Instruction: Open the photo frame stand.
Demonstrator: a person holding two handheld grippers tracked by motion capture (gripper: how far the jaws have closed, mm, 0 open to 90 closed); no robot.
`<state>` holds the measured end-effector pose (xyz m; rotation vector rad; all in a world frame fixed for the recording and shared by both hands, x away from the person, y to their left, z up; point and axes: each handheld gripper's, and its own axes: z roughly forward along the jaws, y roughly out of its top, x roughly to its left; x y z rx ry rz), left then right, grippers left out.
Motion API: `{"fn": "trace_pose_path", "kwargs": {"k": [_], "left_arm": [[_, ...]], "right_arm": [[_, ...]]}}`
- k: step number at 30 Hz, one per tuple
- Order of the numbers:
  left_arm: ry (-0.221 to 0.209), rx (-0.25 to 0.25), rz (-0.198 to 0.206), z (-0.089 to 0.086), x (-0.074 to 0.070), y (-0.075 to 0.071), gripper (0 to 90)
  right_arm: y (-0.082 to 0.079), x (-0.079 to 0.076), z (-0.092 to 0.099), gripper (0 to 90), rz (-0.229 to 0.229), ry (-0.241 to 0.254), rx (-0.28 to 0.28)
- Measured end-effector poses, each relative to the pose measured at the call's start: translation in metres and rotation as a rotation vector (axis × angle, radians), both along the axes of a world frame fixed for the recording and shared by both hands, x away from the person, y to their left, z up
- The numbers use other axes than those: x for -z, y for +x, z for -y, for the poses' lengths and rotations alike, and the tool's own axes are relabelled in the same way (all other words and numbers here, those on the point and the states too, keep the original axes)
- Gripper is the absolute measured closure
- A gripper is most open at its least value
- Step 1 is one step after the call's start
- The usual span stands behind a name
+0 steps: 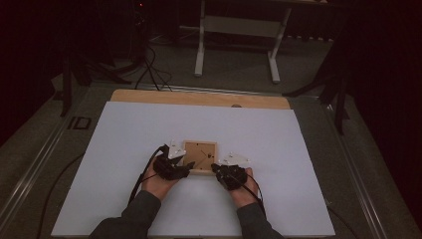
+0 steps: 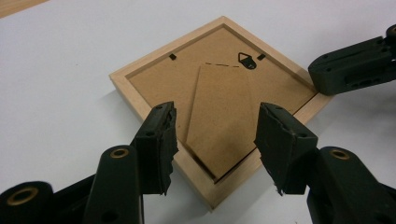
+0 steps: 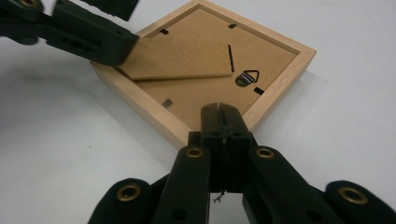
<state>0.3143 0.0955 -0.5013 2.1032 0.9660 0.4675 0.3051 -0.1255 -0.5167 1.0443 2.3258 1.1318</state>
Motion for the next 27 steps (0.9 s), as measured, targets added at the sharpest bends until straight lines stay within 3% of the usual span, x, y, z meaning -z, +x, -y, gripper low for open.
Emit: {"fn": "trace_pose_path", "kwargs": {"k": [13, 18, 27], "left_arm": [[0.066, 0.018, -0.025, 0.014, 0.005, 0.01, 48.4], [0.055, 0.001, -0.056, 0.017, 0.011, 0.014, 48.6], [0.073, 0.001, -0.065, 0.019, 0.007, 0.016, 50.9]], "right_arm": [[0.0, 0.001, -0.001, 89.6, 0.003, 0.003, -0.004], [0.0, 0.001, 0.0, 89.6, 0.003, 0.005, -0.002], [-0.001, 0.001, 0.0, 89.6, 0.006, 0.006, -0.003]]}}
